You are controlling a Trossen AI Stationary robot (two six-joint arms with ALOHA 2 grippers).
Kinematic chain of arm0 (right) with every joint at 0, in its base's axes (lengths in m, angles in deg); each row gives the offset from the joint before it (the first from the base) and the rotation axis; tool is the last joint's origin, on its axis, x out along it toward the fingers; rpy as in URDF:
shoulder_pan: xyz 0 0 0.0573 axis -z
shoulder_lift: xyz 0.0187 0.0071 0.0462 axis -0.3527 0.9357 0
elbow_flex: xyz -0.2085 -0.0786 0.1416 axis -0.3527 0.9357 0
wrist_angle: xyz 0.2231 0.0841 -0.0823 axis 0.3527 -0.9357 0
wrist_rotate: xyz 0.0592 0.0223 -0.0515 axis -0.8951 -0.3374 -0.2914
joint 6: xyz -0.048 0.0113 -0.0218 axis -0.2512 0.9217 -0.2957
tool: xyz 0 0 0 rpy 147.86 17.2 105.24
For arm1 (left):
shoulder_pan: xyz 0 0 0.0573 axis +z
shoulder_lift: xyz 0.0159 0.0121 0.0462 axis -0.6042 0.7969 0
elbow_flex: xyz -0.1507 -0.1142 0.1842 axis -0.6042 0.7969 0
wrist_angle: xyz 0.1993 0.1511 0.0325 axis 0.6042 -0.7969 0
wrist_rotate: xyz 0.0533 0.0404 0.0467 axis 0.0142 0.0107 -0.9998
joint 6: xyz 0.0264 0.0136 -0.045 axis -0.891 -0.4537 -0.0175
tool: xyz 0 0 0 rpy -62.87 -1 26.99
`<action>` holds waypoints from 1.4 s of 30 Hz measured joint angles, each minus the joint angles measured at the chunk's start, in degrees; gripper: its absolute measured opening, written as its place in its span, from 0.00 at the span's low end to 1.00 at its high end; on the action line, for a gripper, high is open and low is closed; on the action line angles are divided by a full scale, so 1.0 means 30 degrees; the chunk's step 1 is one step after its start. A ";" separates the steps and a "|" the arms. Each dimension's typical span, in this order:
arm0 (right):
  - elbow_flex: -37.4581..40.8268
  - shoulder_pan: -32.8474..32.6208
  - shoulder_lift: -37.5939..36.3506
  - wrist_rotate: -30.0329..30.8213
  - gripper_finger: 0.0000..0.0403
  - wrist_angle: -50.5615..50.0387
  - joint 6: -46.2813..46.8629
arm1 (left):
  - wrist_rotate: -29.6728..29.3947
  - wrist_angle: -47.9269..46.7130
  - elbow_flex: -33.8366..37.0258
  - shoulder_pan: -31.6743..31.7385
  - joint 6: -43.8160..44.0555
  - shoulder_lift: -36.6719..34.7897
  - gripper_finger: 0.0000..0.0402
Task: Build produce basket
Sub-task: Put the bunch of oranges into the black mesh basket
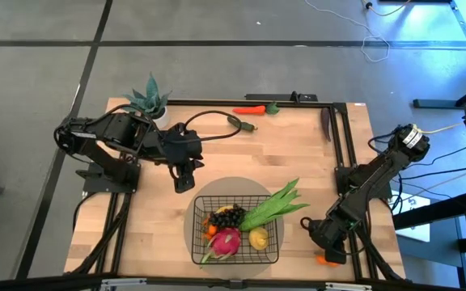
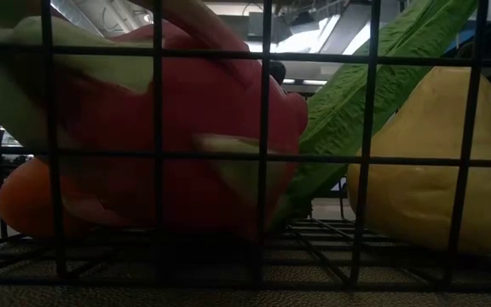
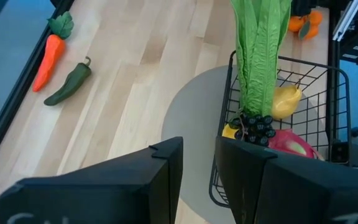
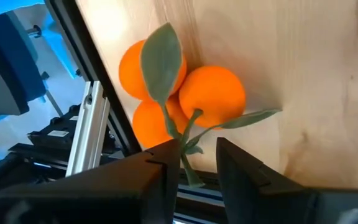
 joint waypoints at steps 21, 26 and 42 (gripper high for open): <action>0.0000 -0.0007 0.0063 -0.0752 0.23 -0.0101 0.2004 | -0.0005 0.0000 0.0015 0.0000 0.0000 0.0000 0.21; 0.0000 -0.0007 0.0063 -0.0707 0.22 -0.0085 0.2000 | -0.0005 0.0000 0.0015 0.0000 0.0000 0.0000 0.21; -0.2414 -0.0007 0.0056 -0.1171 0.00 -0.0488 0.2356 | -0.0005 0.0000 0.0015 0.0000 -0.0007 0.0000 0.21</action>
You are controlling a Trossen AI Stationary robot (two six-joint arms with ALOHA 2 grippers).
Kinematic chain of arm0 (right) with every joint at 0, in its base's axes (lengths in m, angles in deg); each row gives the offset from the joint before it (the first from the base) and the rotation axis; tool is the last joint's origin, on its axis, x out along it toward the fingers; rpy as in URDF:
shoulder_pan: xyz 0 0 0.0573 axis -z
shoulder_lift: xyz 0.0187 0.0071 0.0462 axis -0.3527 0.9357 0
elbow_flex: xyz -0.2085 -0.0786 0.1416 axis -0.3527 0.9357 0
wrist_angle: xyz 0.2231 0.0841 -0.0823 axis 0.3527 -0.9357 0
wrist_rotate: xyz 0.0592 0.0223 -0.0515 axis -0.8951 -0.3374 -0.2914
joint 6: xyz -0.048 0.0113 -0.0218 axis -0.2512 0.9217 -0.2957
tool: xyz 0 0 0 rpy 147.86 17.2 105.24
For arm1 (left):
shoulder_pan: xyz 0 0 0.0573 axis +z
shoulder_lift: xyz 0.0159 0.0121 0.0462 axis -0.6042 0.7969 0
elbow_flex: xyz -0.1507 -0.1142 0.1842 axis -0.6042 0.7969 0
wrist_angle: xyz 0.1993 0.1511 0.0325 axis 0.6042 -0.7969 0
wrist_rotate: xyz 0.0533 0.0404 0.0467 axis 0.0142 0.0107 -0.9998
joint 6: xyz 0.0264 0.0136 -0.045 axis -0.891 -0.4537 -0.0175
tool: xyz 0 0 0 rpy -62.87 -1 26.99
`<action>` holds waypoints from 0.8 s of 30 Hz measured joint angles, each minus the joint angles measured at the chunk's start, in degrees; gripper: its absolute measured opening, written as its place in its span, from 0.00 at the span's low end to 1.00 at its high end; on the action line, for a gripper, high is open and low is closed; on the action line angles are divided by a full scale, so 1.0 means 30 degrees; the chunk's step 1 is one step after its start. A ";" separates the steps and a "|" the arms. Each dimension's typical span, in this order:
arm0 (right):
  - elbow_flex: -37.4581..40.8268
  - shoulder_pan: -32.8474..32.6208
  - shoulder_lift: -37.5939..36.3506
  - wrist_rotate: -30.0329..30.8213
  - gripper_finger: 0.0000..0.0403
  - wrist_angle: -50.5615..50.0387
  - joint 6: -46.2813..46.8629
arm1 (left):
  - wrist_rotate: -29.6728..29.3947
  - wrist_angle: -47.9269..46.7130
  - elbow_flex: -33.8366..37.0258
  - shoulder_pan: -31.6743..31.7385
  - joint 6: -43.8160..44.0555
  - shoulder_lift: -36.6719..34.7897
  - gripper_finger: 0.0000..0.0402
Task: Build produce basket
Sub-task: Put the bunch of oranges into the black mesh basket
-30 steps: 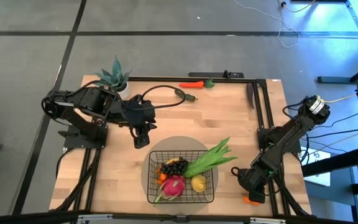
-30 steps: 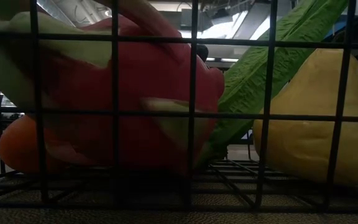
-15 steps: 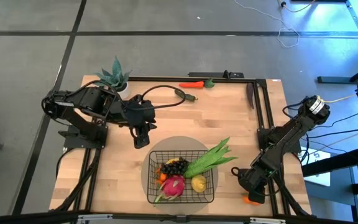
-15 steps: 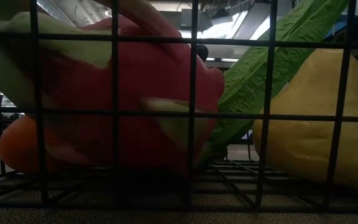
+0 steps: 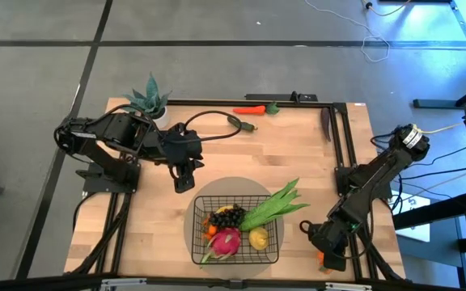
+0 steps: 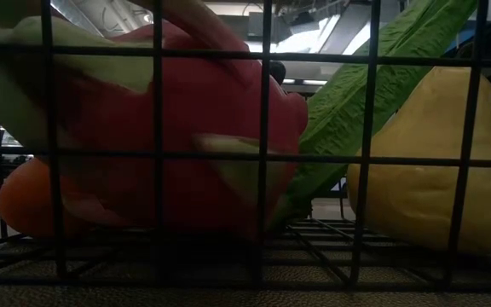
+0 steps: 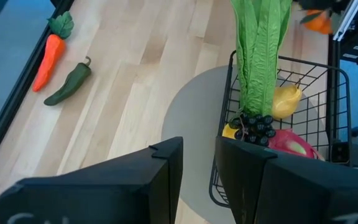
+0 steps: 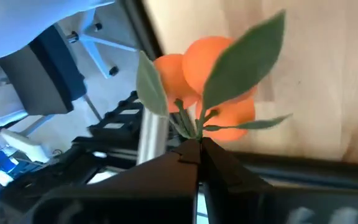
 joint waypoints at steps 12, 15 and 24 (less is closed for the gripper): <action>-0.7563 0.0036 -0.0015 0.0579 0.00 -0.8315 0.0992 | -0.0003 -0.0037 0.0000 -0.0321 -0.0061 0.0000 0.21; -0.9241 0.0097 -0.0029 0.1502 0.00 -0.9913 0.1005 | 0.0001 -0.0123 0.0000 -0.0453 -0.0279 0.0000 0.21; -1.2609 0.1630 -0.0029 0.4720 0.00 -1.2086 0.0409 | 0.0001 -0.0117 0.0000 -0.0451 -0.0357 0.0000 0.21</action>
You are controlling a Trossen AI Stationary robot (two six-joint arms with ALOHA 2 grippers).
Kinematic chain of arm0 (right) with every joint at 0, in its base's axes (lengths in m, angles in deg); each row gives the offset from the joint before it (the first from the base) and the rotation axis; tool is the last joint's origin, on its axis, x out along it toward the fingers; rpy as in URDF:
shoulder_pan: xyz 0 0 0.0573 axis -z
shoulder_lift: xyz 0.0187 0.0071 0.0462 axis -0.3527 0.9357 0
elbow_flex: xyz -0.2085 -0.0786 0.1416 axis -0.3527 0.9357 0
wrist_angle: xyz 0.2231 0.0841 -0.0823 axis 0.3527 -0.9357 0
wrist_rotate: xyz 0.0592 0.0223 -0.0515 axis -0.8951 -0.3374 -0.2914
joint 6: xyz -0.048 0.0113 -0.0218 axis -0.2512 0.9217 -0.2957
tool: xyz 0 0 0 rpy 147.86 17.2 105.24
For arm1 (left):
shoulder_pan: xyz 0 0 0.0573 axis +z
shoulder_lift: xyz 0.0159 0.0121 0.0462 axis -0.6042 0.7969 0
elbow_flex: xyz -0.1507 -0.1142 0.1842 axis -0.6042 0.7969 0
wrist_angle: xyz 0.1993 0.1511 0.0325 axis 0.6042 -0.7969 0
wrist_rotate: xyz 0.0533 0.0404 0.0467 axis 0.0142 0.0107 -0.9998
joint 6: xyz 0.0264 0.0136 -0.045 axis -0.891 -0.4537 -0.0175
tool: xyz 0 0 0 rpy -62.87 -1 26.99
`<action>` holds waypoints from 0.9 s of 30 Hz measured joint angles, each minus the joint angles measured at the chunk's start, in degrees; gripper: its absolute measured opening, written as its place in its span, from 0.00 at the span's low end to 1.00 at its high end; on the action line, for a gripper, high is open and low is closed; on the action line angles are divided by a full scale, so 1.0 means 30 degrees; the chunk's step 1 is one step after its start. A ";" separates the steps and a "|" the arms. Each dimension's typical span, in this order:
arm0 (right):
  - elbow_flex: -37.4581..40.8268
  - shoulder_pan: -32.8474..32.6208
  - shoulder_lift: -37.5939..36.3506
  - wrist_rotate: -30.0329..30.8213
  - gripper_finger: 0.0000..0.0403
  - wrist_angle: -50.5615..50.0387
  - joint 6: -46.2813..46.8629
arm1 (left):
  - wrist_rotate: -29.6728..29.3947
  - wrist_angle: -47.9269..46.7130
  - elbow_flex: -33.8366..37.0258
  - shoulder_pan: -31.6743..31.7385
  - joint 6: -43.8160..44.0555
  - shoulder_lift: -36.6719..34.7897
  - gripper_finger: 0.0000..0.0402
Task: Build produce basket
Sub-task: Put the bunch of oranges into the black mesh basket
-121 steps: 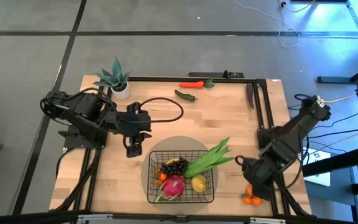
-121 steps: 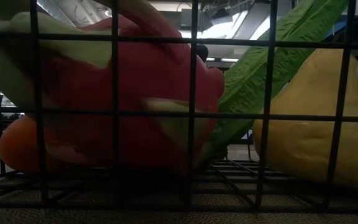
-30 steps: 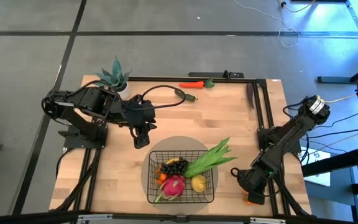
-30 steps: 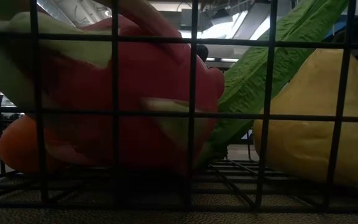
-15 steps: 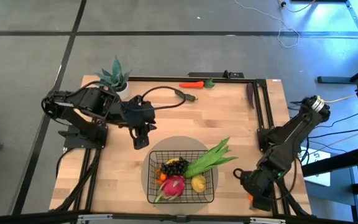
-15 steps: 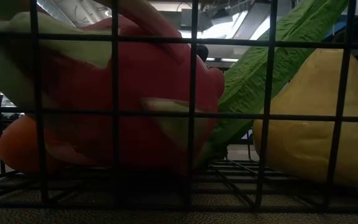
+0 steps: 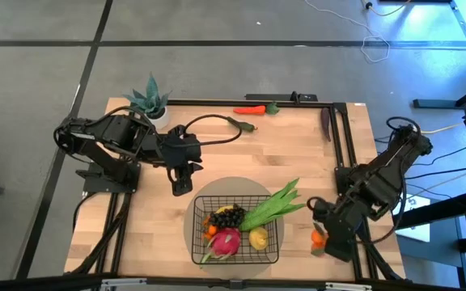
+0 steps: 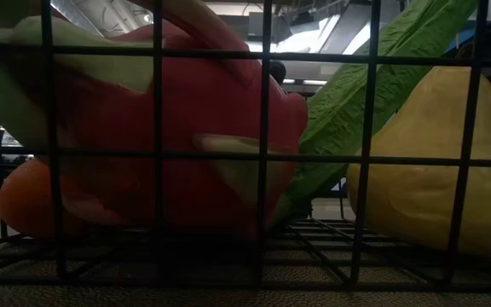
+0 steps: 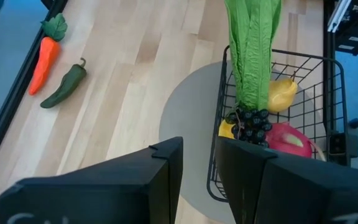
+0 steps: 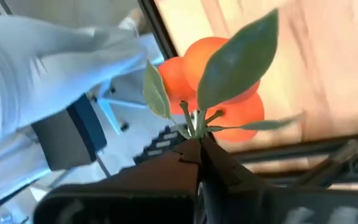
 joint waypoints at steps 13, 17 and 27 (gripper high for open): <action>-0.0349 0.4548 0.0007 0.0076 0.00 0.4380 -0.5072 | 0.0990 0.0029 -0.0007 0.0014 -0.0364 0.0000 0.21; -0.0357 0.5369 0.0007 0.0174 0.00 0.4950 -0.6697 | 0.0994 0.0029 -0.0007 0.0017 -0.0701 0.0000 0.21; -0.0357 0.4230 0.0007 0.0222 0.00 0.3324 -0.7119 | 0.0990 0.0029 -0.0007 0.0021 -0.0867 0.0000 0.21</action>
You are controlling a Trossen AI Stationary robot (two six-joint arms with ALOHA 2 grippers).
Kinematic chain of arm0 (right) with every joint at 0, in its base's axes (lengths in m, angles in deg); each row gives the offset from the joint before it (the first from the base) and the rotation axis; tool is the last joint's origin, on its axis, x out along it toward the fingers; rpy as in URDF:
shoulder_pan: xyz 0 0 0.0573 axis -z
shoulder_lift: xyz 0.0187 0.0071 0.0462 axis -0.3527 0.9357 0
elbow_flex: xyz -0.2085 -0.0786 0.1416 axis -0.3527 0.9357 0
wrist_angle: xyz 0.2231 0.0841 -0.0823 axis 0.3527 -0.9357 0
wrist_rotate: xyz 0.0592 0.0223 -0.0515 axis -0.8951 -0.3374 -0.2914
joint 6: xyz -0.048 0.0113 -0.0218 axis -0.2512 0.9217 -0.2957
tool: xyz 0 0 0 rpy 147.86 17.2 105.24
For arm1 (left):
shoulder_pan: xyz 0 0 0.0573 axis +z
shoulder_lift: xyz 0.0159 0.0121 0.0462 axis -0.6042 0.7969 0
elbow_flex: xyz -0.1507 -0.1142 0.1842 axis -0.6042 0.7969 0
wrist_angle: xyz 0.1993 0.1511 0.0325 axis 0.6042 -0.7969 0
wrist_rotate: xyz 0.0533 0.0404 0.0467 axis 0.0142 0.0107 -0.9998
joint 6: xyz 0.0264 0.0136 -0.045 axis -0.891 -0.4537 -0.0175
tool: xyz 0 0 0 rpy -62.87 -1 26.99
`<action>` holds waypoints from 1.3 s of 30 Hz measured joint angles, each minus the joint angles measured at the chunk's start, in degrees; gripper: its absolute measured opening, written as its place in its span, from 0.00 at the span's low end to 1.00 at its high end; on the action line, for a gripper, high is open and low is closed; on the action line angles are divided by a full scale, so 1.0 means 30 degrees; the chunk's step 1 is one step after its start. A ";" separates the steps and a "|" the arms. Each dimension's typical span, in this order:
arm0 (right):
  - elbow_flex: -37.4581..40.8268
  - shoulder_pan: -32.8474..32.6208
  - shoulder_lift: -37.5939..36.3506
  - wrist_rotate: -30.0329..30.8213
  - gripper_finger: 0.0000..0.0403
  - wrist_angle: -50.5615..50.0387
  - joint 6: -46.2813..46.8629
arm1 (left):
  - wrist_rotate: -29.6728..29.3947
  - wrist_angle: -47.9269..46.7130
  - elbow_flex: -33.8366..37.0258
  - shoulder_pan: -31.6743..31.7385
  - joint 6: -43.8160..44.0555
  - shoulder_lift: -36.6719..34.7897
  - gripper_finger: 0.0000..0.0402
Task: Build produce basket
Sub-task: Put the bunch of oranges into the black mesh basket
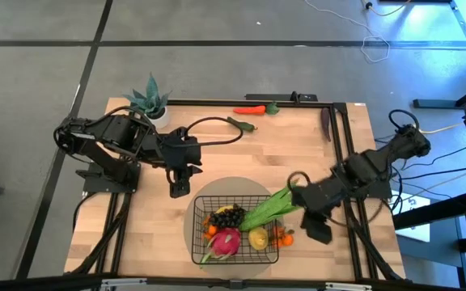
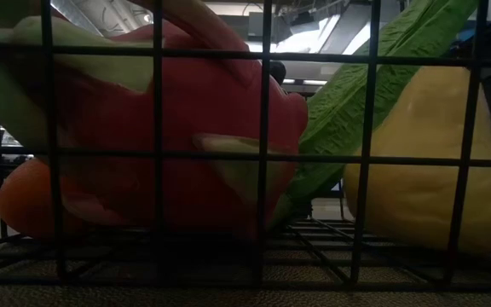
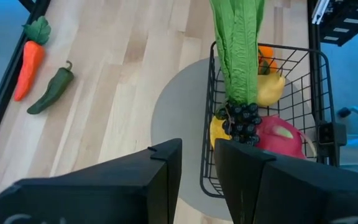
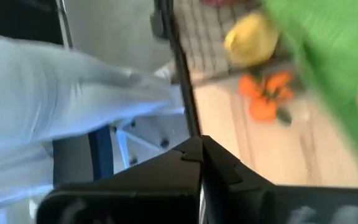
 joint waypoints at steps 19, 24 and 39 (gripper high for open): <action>0.7944 -0.6121 0.0015 0.5783 0.00 0.6071 0.9894 | -0.0003 0.0000 0.0000 0.0007 -0.0007 0.0000 0.21; 1.0098 -0.6411 0.0015 0.7923 0.00 0.7918 1.0799 | -0.0007 0.0000 0.0000 0.0007 0.0007 0.0000 0.21; 1.2298 -0.5025 0.0015 0.8978 0.09 1.0022 1.0220 | -0.0007 0.0000 0.0000 0.0015 0.0036 -0.0007 0.21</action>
